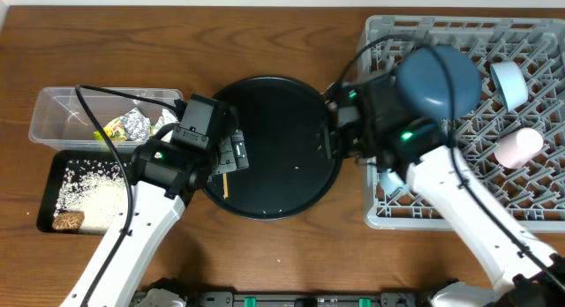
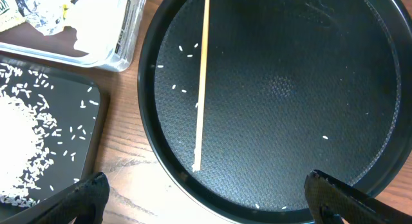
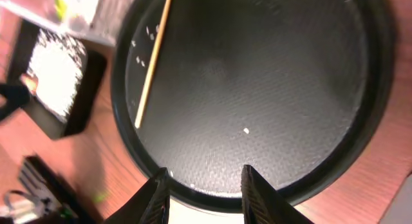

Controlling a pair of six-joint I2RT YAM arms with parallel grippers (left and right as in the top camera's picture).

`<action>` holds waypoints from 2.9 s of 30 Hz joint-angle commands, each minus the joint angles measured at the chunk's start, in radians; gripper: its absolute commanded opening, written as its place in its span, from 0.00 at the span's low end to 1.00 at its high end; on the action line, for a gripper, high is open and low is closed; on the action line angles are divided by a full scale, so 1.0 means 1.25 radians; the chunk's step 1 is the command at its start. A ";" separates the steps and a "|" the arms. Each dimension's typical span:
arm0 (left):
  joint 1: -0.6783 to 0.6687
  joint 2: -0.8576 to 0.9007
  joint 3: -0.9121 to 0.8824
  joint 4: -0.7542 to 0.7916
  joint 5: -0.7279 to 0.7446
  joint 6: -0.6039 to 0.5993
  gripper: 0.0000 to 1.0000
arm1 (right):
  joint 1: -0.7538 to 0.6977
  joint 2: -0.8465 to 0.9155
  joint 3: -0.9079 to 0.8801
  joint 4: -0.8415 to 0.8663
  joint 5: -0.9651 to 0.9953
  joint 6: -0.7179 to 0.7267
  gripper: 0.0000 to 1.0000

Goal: Sort waste into correct bins and load items into the dishwasher rack
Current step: 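Move the right gripper back over the black tray, then grasp the wooden chopstick on the tray with the left gripper, then lift the chopstick upright with the left gripper toward the right gripper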

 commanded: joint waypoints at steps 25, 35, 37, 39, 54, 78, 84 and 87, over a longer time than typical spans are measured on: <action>0.001 0.124 -0.046 0.089 -0.103 -0.047 0.24 | 0.124 0.002 -0.020 -0.093 0.228 0.031 0.39; 0.067 0.254 -0.046 0.165 -0.008 0.000 0.28 | 0.124 0.002 -0.020 -0.105 0.228 0.031 0.39; 0.100 0.275 -0.046 0.181 0.057 0.027 0.31 | 0.124 0.002 -0.020 -0.105 0.228 0.031 0.38; 0.130 0.294 -0.046 0.202 0.149 0.076 0.33 | 0.124 0.002 -0.020 -0.104 0.228 0.031 0.39; 0.167 0.422 -0.046 0.247 0.213 0.119 0.35 | 0.124 0.002 -0.020 -0.105 0.228 0.031 0.38; 0.167 0.500 -0.057 0.267 0.201 0.125 0.06 | 0.124 0.002 -0.020 -0.107 0.228 0.031 0.39; 0.167 0.441 -0.024 0.237 0.201 0.125 0.06 | 0.124 0.002 -0.020 -0.091 0.215 0.040 0.40; 0.167 0.382 -0.023 0.227 0.201 0.127 0.06 | 0.124 0.002 -0.020 -0.078 0.196 0.056 0.42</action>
